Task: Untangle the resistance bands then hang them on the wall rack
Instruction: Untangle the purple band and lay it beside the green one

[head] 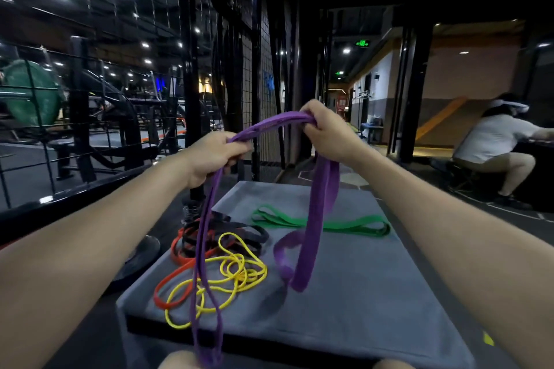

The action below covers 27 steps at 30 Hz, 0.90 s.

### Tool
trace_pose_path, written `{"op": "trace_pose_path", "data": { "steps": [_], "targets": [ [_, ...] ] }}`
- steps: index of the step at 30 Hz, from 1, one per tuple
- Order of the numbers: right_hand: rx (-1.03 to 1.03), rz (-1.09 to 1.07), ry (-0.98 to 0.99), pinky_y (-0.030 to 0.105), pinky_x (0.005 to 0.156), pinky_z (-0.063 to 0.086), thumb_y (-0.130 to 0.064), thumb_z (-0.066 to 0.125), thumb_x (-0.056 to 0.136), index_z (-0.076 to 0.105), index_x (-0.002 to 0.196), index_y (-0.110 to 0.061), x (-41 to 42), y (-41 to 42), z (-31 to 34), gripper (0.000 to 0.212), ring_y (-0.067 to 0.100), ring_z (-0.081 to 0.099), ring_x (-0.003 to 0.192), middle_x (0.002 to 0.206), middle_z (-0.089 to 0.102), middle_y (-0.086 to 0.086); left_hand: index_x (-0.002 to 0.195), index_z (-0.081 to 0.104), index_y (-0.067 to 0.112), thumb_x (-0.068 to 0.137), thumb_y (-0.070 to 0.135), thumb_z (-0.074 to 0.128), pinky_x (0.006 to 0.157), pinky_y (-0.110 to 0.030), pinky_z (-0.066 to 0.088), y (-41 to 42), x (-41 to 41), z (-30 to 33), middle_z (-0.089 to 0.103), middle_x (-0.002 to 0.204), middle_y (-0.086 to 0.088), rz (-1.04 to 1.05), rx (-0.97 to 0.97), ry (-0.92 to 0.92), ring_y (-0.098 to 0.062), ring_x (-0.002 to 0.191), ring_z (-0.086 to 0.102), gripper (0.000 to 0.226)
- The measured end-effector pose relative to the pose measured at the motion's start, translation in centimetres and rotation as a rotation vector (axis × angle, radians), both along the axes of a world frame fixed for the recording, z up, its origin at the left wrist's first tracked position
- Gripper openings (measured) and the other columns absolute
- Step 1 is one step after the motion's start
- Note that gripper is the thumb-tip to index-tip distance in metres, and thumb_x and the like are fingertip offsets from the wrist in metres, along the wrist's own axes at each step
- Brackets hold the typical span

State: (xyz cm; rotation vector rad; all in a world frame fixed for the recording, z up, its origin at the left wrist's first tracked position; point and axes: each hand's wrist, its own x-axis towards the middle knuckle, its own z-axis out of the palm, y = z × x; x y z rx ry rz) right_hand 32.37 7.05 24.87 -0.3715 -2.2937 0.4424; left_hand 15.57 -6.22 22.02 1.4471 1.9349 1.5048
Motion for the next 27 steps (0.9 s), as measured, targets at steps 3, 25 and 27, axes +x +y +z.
{"op": "trace_pose_path", "data": {
  "steps": [3, 25, 27],
  "targets": [
    [0.045, -0.020, 0.006, 0.013, 0.042, 0.032, -0.010, 0.042, 0.095, 0.051, 0.103, -0.008, 0.0, -0.3, 2.0, 0.012, 0.009, 0.039, 0.053, 0.067, 0.044, -0.004, 0.087, 0.060, 0.014, 0.089, 0.011, 0.058, 0.062, -0.025, 0.045, 0.3, 0.4, 0.5, 0.054, 0.074, -0.001, -0.059, 0.023, -0.027, -0.012, 0.063, 0.050, 0.004],
    [-0.143, 0.032, -0.034, 0.021, 0.053, 0.034, -0.009, 0.041, 0.094, 0.045, 0.101, -0.013, 0.4, -1.9, 2.5, 0.009, 0.010, 0.039, 0.062, 0.075, 0.045, -0.002, 0.076, 0.046, 0.017, 0.076, 0.055, 0.055, 0.066, -0.027, 0.038, 3.4, 4.8, 1.6, 0.032, 0.063, 0.004, -0.255, 0.187, -0.191, -0.011, 0.057, 0.032, 0.039],
    [-0.149, 0.032, -0.066, 0.021, 0.053, 0.034, -0.009, 0.043, 0.094, 0.044, 0.101, -0.013, 0.6, -1.5, 1.9, 0.008, 0.010, 0.038, 0.061, 0.074, 0.044, -0.003, 0.080, 0.048, 0.016, 0.085, 0.049, 0.052, 0.058, -0.024, 0.030, 3.8, 4.9, 1.4, 0.030, 0.059, 0.005, -0.245, 0.260, -0.266, -0.009, 0.052, 0.029, 0.033]
  ]
}}
